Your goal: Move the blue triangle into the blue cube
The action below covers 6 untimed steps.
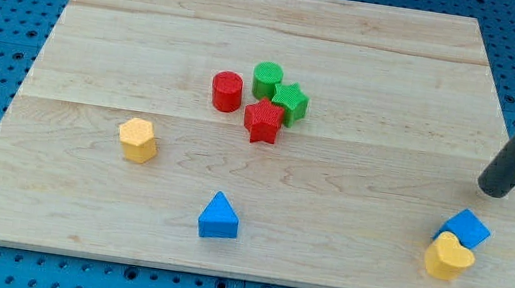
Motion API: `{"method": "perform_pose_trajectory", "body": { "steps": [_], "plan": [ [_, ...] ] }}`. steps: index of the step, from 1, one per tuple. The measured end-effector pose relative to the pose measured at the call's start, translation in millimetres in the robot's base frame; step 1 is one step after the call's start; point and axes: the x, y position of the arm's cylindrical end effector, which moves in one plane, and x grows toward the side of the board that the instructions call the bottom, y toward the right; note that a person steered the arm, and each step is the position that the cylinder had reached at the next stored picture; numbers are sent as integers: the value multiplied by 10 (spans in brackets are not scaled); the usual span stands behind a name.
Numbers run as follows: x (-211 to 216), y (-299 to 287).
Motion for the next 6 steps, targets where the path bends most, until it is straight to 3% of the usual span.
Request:
{"method": "perform_pose_trajectory", "body": {
  "steps": [1,3,4,5,6],
  "plan": [
    [0,-667],
    [52,-2804],
    [435,-3404],
    [1014,-3181],
    [927,-2775]
  ]
}}
